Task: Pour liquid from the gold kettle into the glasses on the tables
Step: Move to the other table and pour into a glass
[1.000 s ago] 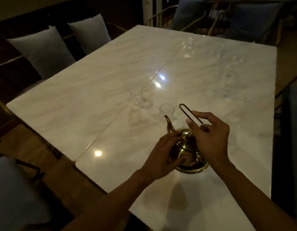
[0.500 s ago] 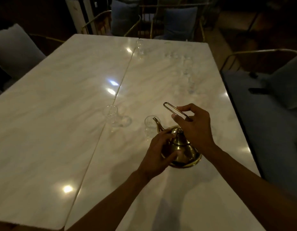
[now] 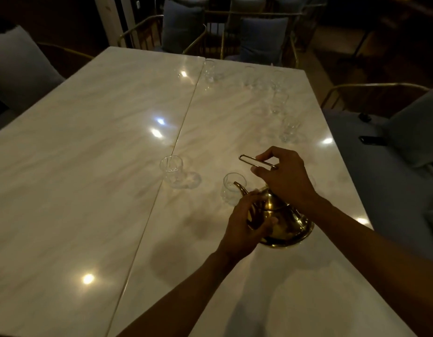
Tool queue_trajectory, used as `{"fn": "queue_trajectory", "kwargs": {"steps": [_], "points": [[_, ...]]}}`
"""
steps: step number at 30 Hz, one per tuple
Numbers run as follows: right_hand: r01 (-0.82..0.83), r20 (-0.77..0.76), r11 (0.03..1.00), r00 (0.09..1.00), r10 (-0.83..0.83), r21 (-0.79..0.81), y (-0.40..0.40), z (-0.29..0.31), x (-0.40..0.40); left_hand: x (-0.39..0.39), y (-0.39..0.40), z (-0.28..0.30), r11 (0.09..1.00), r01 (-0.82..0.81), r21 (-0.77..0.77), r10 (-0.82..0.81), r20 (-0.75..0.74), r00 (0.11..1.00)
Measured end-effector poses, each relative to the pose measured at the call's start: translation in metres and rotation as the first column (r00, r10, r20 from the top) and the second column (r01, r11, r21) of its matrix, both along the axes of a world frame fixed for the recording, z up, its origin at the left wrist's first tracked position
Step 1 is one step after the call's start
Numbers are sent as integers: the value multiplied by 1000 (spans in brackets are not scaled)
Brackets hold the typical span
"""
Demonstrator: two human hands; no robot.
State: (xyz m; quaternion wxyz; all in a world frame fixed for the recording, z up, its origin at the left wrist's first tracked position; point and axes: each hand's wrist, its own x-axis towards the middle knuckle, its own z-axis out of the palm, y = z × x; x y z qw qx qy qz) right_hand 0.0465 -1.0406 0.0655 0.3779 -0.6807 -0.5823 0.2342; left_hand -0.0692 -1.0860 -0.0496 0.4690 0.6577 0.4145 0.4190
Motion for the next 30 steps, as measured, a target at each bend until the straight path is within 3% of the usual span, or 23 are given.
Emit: {"fn": "queue_trajectory", "kwargs": {"steps": [14,30], "points": [[-24,114,997,993,32,-73,10,10,-8,7,4,-3,998,-4,-70,13,121,993],[-29,166,992,985,49,-122,16,6,-4,16,3,-2,994,-28,-104,41,127,991]]}}
